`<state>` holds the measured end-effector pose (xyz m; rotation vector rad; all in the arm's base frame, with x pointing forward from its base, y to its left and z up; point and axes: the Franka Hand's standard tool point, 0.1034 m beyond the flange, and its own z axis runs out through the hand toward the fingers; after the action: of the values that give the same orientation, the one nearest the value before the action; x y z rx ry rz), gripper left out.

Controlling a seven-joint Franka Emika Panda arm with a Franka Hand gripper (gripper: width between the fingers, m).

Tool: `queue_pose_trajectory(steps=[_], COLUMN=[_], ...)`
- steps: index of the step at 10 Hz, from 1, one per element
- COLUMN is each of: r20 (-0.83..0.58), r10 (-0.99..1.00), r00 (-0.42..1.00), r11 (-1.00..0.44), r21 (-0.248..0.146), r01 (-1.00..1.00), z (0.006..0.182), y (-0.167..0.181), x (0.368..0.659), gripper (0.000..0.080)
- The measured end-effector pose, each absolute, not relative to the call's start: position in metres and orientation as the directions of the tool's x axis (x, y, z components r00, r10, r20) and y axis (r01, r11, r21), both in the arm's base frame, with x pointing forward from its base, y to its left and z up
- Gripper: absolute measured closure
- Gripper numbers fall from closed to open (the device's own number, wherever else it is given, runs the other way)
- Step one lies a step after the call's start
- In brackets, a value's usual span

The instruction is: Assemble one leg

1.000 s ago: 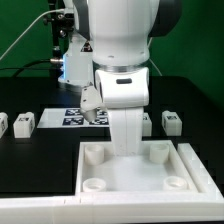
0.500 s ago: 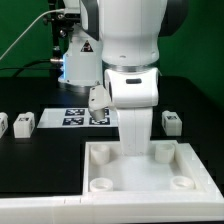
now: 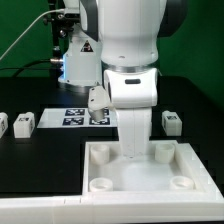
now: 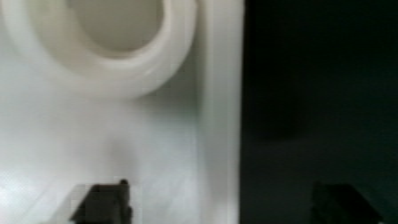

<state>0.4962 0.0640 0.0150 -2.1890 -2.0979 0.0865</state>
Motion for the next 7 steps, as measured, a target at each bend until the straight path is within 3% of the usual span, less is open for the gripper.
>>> queue_pose_trajectory(steps=[1,2,7], r20=[0.034,0.034,0.034], r10=[0.998,0.998,0.998], r00=[0.045,0.045,0.046], r11=[-0.040,-0.041,-0.041], r21=[-0.117,-0.118,-0.118], r01=[0.992,0.992,0.992], z=[0.0149,0.0148,0.0148], y=[0.0639,0.0639,0.0634], x=[0.4961,0.4961,0.4961], gripper=[0.0179,0.0159,0.0150])
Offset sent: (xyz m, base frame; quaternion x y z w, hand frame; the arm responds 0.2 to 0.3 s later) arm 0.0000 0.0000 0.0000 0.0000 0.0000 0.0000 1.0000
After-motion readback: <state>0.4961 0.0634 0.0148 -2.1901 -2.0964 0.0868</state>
